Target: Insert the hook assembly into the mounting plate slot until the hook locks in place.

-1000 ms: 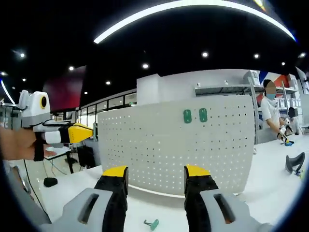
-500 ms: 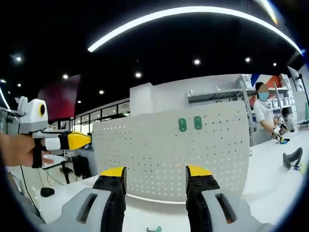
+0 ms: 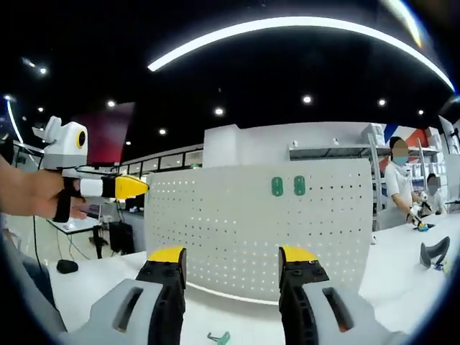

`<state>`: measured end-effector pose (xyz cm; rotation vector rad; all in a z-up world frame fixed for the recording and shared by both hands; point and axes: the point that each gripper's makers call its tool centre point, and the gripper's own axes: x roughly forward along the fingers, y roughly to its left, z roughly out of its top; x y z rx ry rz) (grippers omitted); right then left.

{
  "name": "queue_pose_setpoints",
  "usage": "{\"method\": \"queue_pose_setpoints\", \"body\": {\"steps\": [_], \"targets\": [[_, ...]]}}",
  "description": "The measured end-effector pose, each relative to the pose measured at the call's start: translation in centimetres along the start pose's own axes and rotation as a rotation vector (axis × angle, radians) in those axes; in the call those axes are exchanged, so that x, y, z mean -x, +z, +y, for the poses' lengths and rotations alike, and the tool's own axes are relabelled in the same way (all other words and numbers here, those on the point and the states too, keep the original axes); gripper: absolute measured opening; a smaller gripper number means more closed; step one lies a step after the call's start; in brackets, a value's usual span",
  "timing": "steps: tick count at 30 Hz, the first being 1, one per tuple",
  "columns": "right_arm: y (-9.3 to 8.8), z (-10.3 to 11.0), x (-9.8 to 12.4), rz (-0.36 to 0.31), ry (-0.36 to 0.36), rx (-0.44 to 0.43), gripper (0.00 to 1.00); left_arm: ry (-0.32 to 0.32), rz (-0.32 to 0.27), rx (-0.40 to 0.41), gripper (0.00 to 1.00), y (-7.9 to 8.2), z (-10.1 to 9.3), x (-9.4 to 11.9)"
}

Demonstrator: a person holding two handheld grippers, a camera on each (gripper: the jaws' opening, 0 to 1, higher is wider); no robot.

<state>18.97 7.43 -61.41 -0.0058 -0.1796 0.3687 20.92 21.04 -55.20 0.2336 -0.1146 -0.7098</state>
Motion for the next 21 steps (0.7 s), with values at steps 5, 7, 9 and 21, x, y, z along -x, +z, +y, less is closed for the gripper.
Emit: {"method": "queue_pose_setpoints", "body": {"steps": [5, 7, 9, 21], "targets": [[0.0, 0.3, -0.1, -0.004, 0.019, 0.009, 0.52, 0.009, -0.006, -0.012, 0.03, 1.0, 0.8, 0.1], [0.0, 0.2, -0.2, -0.006, 0.021, 0.007, 0.52, 0.02, -0.003, -0.013, 0.03, 1.3, 1.2, 0.1], [0.0, 0.1, -0.2, -0.006, 0.022, 0.005, 0.52, 0.019, -0.002, -0.014, 0.03, 1.6, 1.3, 0.0], [0.4, -0.4, -0.1, -0.018, 0.012, -0.014, 0.53, 0.012, -0.031, -0.038, 0.03, 8.1, 3.3, -3.1]]}}
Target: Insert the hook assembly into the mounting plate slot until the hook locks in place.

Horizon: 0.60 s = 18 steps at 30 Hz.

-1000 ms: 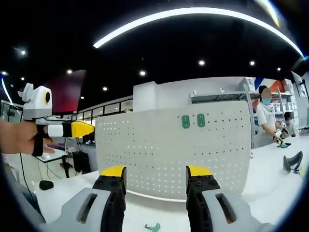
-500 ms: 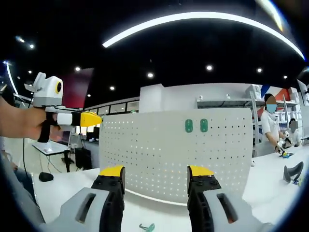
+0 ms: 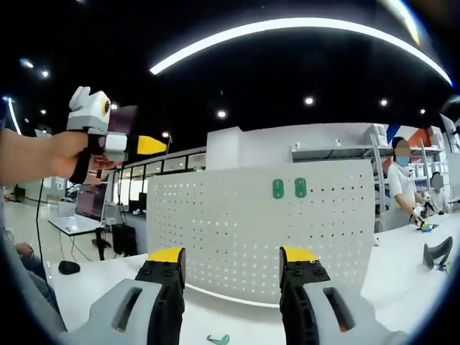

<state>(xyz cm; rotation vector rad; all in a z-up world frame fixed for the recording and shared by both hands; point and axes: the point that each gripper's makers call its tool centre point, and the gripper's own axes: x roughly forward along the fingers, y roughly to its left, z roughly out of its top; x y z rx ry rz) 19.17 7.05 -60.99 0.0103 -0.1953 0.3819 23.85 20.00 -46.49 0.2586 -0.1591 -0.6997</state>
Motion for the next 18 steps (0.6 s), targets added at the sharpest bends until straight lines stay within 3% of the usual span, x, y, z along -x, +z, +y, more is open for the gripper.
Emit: {"method": "queue_pose_setpoints", "body": {"steps": [4, 10, 13, 18], "targets": [[0.1, -0.3, 0.1, -0.004, -0.012, -0.008, 0.53, 0.005, -0.02, 0.002, 0.03, 2.2, 0.4, -1.6], [0.1, -0.6, 0.2, -0.004, -0.022, -0.01, 0.54, 0.023, -0.026, 0.007, 0.03, 3.8, 0.9, -3.4], [0.1, -0.7, 0.2, -0.005, -0.026, -0.009, 0.54, 0.04, -0.034, 0.013, 0.03, 4.2, 1.1, -3.9], [0.1, -0.7, 0.2, -0.004, -0.03, -0.003, 0.54, 0.067, -0.025, 0.03, 0.03, 3.5, 1.2, -5.0]]}}
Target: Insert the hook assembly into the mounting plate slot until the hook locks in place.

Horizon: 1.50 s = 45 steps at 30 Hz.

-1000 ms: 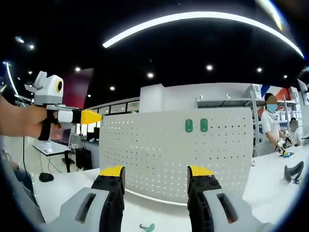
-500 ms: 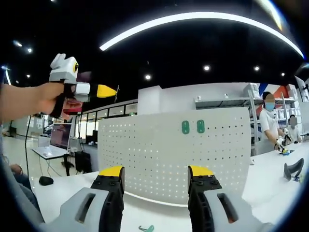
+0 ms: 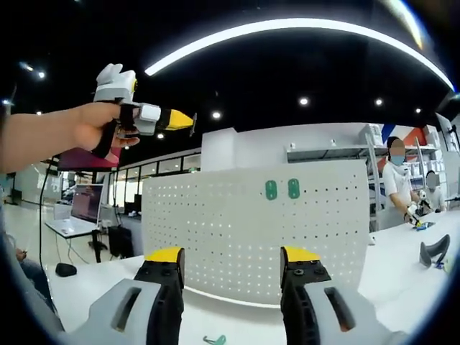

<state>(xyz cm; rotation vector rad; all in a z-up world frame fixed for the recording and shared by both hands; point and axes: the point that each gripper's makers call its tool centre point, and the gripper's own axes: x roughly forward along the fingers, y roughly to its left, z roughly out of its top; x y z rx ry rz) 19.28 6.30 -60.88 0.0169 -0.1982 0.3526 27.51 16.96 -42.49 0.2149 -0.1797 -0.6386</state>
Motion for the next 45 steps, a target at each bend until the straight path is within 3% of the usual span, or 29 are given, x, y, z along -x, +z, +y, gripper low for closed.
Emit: {"method": "queue_pose_setpoints", "body": {"steps": [5, 13, 26, 45], "targets": [[0.0, -0.2, 0.0, 0.002, -0.008, 0.001, 0.55, 0.055, 0.002, 0.058, 0.03, -0.7, 0.5, -1.3], [0.2, -0.5, 0.2, -0.004, -0.022, 0.011, 0.56, 0.091, 0.027, 0.105, 0.03, -2.5, 0.1, -2.6], [-0.5, -0.7, 0.2, 0.036, -0.035, 0.007, 0.57, 0.137, 0.081, 0.128, 0.03, -6.2, 0.7, -4.0], [-0.4, -0.9, 0.6, 0.049, -0.044, 0.008, 0.57, 0.186, 0.079, 0.169, 0.03, -8.0, 0.4, -6.1]]}}
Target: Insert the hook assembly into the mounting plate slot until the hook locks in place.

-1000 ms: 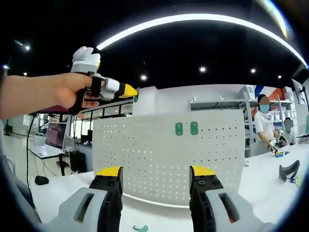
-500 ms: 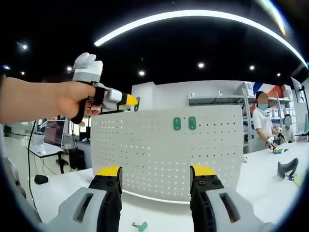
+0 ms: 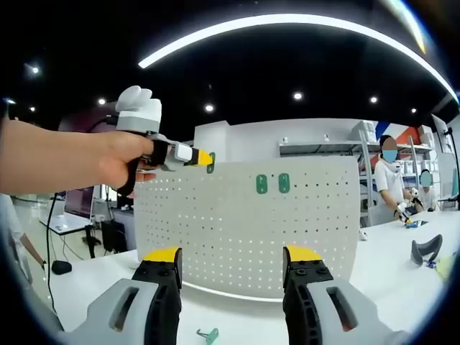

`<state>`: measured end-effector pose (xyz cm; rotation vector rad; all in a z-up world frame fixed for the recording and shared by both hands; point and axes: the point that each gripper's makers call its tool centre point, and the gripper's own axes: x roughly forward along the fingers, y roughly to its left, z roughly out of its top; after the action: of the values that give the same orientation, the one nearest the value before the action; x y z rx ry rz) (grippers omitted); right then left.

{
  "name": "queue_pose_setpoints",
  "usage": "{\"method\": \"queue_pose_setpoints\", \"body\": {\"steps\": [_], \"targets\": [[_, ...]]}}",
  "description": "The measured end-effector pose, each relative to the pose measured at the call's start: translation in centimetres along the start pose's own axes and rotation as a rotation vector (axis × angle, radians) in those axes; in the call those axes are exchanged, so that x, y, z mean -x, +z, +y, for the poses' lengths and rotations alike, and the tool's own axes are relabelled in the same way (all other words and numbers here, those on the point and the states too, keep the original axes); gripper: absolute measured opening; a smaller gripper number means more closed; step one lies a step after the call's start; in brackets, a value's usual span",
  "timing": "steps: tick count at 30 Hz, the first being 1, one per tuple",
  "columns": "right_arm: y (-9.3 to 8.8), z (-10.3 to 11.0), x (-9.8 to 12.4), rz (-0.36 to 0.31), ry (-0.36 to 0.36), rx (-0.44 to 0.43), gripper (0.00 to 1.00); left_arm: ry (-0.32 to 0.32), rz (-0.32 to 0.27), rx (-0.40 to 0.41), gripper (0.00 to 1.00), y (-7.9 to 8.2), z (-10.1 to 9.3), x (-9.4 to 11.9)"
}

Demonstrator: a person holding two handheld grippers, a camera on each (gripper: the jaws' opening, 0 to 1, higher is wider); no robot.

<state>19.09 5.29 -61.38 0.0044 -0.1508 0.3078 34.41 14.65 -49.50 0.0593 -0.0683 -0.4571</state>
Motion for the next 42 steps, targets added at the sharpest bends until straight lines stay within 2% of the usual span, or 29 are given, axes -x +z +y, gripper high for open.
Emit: {"method": "queue_pose_setpoints", "body": {"steps": [10, 21, 31, 42], "targets": [[0.1, 0.0, 0.4, 0.011, 0.01, 0.007, 0.58, 0.032, -0.001, 0.015, 0.03, -0.6, 0.1, -1.3], [1.8, -1.0, 0.2, 0.042, 0.035, 0.06, 0.62, 0.069, 0.005, 0.022, 0.03, -1.2, 0.5, -2.2], [4.6, -2.4, 0.2, 0.085, 0.043, 0.034, 0.72, 0.103, 0.013, 0.022, 0.03, -1.9, 1.0, -3.0], [9.1, -3.1, 0.1, 0.036, 0.065, 0.047, 0.79, 0.137, 0.014, 0.019, 0.03, -2.2, 0.9, -4.0]]}}
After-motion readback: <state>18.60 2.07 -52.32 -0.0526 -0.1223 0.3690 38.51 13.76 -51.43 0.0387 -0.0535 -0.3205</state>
